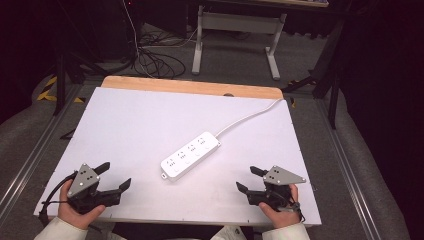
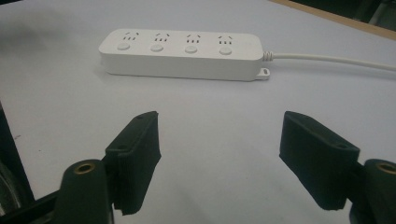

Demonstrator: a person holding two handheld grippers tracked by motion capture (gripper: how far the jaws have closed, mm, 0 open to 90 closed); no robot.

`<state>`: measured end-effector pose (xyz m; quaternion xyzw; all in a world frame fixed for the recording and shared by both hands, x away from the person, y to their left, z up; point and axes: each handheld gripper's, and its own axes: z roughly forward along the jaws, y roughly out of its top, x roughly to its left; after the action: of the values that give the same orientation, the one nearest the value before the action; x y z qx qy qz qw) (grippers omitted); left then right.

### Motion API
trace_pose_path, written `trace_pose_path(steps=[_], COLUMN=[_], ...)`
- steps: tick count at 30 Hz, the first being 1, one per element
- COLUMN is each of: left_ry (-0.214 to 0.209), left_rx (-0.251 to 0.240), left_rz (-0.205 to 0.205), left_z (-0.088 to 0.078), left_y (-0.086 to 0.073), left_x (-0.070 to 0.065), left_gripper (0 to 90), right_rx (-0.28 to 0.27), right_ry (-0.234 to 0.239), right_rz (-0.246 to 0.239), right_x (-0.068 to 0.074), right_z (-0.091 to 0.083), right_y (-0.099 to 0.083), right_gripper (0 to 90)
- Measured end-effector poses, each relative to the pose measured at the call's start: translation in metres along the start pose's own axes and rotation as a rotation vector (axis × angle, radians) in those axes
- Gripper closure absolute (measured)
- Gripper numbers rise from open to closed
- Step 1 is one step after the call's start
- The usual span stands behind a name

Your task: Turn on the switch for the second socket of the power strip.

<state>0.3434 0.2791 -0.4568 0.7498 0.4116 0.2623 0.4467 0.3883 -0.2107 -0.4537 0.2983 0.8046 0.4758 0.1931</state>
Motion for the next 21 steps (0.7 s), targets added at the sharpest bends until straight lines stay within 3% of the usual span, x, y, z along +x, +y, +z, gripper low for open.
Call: trace_pose_path(steps=[21], left_ry=[0.017], left_rx=[-0.012], left_rz=[0.024], left_z=[-0.0022], left_y=[0.0000], left_x=[-0.0029], left_gripper=[15.2], right_rx=[-0.008], right_ry=[0.014], right_rz=[-0.004], right_x=[0.0010], right_z=[-0.0006], right_y=[0.0013], right_gripper=[29.2])
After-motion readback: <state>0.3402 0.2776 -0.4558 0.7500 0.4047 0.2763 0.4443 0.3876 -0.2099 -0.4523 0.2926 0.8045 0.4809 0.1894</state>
